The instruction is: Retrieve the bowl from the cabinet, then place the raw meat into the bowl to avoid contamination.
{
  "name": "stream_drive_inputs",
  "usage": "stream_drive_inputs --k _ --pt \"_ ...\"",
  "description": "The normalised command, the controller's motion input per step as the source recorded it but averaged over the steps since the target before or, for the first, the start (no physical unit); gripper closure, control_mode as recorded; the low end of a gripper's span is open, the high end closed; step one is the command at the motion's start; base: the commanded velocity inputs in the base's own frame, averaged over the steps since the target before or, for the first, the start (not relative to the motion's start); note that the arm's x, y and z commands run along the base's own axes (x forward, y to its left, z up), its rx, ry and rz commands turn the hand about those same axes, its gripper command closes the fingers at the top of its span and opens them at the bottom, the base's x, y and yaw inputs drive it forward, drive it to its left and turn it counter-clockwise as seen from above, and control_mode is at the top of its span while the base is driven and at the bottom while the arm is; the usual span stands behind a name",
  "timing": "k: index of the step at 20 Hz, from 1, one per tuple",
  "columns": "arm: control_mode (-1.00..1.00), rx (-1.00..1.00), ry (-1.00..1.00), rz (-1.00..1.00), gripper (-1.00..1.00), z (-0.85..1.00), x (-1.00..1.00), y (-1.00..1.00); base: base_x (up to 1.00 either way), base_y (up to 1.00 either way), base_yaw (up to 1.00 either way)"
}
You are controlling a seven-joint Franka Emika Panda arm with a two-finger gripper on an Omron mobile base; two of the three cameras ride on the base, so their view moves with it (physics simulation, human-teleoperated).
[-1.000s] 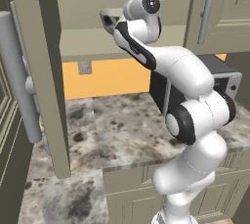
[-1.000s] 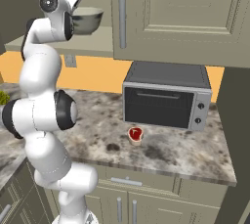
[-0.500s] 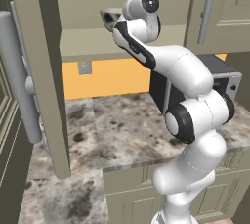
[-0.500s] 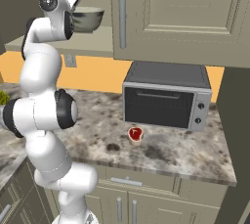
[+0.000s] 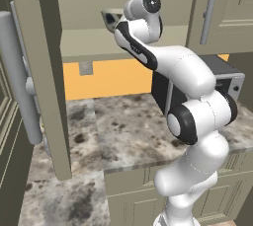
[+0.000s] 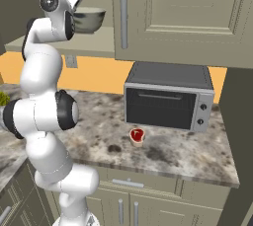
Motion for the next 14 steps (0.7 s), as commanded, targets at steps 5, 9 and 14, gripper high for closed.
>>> stream_drive_inputs --k 5,9,14 --pt "-1.0 0.0 0.0 0.0 1.0 0.0 -0.04 0.0 0.0 0.0 0.0" --pt "-1.0 0.0 0.0 0.0 1.0 0.03 -0.14 0.0 0.0 0.0 0.0" --pt "-1.0 0.0 0.0 0.0 1.0 0.04 -0.26 0.0 0.0 0.0 0.0"
